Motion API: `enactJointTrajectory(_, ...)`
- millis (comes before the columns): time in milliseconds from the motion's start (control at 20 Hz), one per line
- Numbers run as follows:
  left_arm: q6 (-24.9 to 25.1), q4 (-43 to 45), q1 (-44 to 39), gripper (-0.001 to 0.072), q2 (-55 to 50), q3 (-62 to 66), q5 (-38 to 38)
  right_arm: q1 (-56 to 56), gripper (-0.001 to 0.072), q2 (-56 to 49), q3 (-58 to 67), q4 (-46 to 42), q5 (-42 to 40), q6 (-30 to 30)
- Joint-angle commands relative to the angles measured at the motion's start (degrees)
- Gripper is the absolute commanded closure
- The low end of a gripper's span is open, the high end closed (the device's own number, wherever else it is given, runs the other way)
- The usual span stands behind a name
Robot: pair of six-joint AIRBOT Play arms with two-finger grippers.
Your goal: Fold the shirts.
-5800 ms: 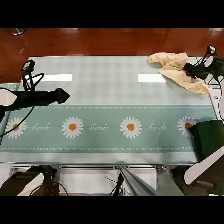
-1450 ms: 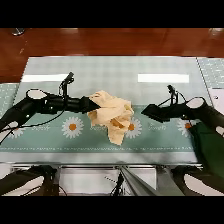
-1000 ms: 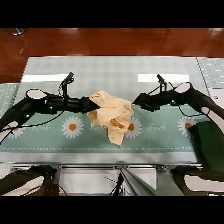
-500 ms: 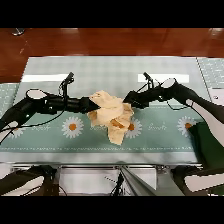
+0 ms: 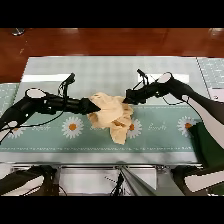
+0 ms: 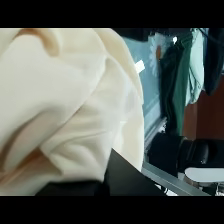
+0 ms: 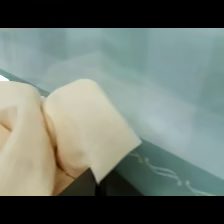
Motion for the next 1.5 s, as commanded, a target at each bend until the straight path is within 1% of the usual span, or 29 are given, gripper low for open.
enactJointTrajectory(0,0.0,-0.15,1.95,0.0684,0.07,4.59,-6.51,-0.31,0.069,3.04,8.39,-8.7,2.93,4.15)
enactJointTrajectory(100,-1.46,-0.09,3.76,0.0684,0.07,11.5,-9.81,-1.42,0.069,6.58,16.57,-16.9,4.33,9.53)
enactJointTrajectory(200,-5.11,1.7,4.46,0.0684,0.04,20.35,-9.73,-2.47,0.069,9.49,25.05,-20.35,5.49,11.67)
enactJointTrajectory(250,-7.72,5.4,4.48,0.0685,0.07,25.2,-9.84,-2.8,0.069,10.73,29.07,-21.94,6.4,11.96)
enactJointTrajectory(300,-11.43,10.88,4.48,0.0684,0.09,30.38,-10.62,-3.1,0.069,12.09,33.24,-24.35,7.54,12.2)
enactJointTrajectory(400,-19.41,24.0,4.48,0.0685,0.11,41.94,-13.44,-3.13,0.069,15.45,39.58,-29.59,7.98,13.25)
enactJointTrajectory(450,-22.36,29.4,4.48,0.0684,0.31,47.01,-14.6,-3.13,0.069,17.35,41.86,-30.8,7.67,13.51)
enactJointTrajectory(500,-24.98,34.71,4.48,0.0684,0.66,52.09,-15.41,-3.13,0.069,19.45,44.04,-32.06,7.32,13.44)
enactJointTrajectory(600,-28.28,42.21,4.48,0.0685,2.03,59.41,-15.85,-3.13,0.069,23.58,47.5,-34.64,7.17,13.4)
enactJointTrajectory(650,-29.07,44.94,4.48,0.0684,3.19,62.1,-15.8,-3.13,0.069,25.94,48.09,-35.98,6.73,13.35)
enactJointTrajectory(750,-29.05,47.56,4.5,0.0684,6.05,65.37,-15.8,-3.13,0.069,31.43,48.06,-38.14,6.49,13.07)
enactJointTrajectory(1000,-29.0,48.85,4.5,0.0684,16.35,66.47,-15.78,-3.13,0.069,42.97,48.06,-38.84,9.79,11.91)
enactJointTrajectory(1100,-29.05,51.21,4.5,0.0684,20.74,66.42,-15.85,-3.13,0.069,46.75,48.06,-39.74,13.16,11.89)
enactJointTrajectory(1250,-29.46,51.34,4.48,0.0684,26.03,66.42,-17.05,-3.13,0.069,50.6,47.8,-39.41,19.89,11.96)
enactJointTrajectory(1300,-30.62,50.84,4.48,0.0684,27.08,66.36,-18.43,-3.13,0.069,51.63,47.06,-38.97,22.23,12.07)
enactJointTrajectory(1450,-30.93,46.95,4.48,0.0684,28.79,63.08,-25.42,-3.13,0.069,54.47,42.42,-37.4,29.88,12.57)
